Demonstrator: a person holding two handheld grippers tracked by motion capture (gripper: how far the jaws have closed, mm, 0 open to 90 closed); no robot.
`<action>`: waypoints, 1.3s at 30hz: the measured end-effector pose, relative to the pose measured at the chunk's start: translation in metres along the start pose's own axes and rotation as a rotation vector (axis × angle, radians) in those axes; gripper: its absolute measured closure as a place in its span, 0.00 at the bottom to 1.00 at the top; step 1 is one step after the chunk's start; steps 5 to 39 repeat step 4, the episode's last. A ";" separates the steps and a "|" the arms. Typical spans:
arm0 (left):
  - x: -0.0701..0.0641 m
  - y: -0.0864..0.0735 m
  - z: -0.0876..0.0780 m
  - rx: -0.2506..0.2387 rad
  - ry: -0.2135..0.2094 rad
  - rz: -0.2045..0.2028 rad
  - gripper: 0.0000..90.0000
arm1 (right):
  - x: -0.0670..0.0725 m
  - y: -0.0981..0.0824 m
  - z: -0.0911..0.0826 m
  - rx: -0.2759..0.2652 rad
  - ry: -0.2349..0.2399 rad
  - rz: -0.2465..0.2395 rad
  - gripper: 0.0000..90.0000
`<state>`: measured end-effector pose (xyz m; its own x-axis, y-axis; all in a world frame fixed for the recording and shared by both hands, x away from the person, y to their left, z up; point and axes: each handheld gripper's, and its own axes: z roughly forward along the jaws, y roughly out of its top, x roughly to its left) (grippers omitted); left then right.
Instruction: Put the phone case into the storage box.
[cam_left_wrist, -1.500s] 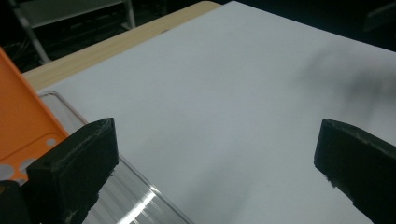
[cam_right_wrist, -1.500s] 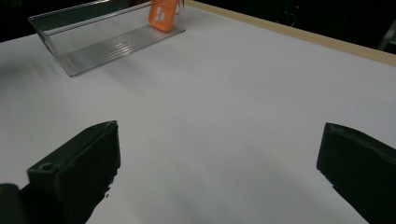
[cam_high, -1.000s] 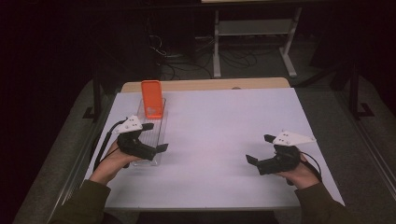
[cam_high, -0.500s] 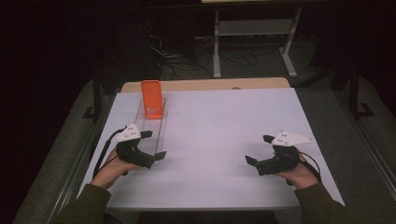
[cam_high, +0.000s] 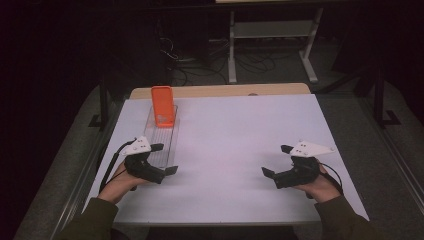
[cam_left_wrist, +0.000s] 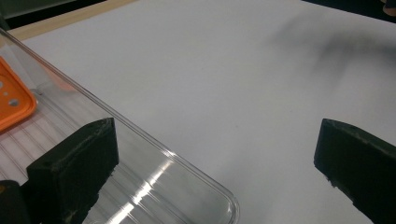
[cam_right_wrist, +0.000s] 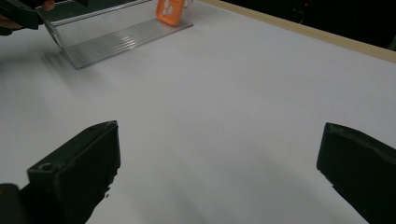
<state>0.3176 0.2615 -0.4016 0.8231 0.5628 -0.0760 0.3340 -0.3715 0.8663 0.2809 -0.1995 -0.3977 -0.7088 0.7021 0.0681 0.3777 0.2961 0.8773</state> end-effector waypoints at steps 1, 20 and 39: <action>0.000 0.000 0.000 -0.002 -0.001 -0.003 0.00 | 0.000 0.000 0.000 -0.001 0.000 0.000 0.00; -0.001 0.001 0.000 -0.005 -0.005 0.003 0.00 | 0.000 0.000 0.000 -0.001 0.000 -0.002 0.00; -0.001 0.001 0.000 -0.005 -0.005 0.003 0.00 | 0.000 0.000 0.000 -0.001 0.000 -0.002 0.00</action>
